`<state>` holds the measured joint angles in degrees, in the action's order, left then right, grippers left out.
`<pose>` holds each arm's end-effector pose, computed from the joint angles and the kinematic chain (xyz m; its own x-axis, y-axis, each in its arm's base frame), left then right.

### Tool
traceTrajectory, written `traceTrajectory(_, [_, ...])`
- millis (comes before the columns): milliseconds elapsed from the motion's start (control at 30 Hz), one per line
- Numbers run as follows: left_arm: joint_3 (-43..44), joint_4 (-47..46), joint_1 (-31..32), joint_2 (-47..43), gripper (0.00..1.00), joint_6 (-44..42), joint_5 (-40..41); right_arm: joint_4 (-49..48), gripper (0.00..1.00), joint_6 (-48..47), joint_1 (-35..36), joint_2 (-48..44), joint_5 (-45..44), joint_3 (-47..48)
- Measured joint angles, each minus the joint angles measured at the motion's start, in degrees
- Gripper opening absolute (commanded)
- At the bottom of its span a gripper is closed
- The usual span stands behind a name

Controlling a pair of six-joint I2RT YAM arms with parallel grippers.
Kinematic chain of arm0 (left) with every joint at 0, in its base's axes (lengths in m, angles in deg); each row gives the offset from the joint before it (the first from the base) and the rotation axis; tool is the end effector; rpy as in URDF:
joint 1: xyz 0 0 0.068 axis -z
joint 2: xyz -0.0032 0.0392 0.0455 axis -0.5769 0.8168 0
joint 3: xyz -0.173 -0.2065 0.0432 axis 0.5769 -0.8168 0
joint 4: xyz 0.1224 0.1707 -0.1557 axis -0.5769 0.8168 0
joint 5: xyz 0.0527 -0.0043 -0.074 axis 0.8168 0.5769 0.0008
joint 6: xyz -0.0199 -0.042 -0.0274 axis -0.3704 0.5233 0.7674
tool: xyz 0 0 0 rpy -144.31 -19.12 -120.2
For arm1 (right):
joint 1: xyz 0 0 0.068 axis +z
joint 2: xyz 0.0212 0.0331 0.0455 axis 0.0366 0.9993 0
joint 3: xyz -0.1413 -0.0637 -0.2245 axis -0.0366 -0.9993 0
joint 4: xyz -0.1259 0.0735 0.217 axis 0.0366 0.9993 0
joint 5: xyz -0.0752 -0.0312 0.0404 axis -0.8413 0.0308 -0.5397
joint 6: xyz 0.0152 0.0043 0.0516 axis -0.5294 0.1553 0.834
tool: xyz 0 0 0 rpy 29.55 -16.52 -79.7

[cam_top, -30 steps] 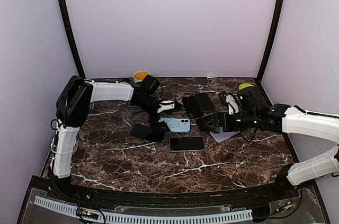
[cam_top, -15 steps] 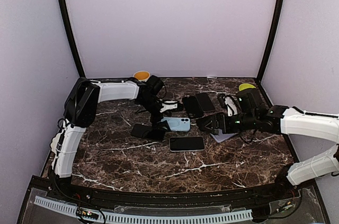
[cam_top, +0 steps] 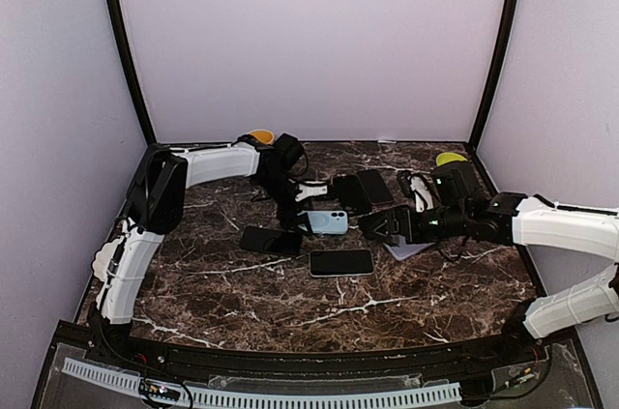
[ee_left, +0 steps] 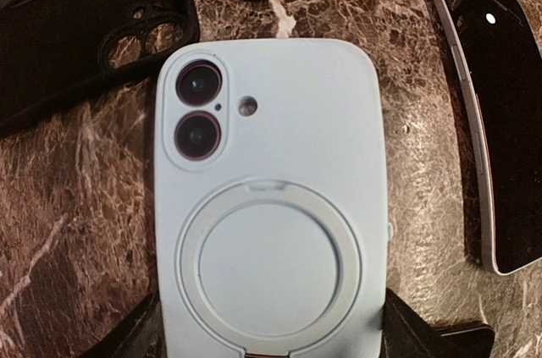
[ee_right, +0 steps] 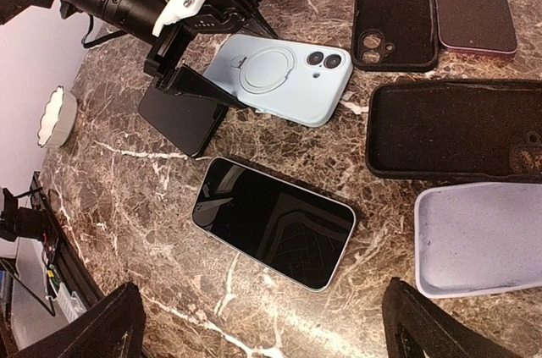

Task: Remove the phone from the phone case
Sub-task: Pick up the phone with the phone case from the center of the board.

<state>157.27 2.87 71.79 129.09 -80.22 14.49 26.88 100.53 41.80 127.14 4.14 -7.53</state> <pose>0.4019 -0.3171 0.1489 0.0487 0.8183 -0.5728 0.9973 -0.0080 0.0733 0.1909 0.1680 0.2303 -0.7899 -0.0277 -0.6126 -0.4126 0.7631 0.4975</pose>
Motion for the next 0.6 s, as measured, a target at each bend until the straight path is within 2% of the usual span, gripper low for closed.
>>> traceTrajectory(367, [1.9, 1.2, 0.1, 0.0, 0.53, 3.8, -0.3, -2.1, 0.99, 5.4, 0.0, -2.0, -1.7, 0.0])
traceTrajectory(600, [-4.9, -2.5, 1.4, -9.6, 0.52, 4.9, 0.5, -5.6, 0.99, 11.8, 0.0, -2.2, -1.7, -0.1])
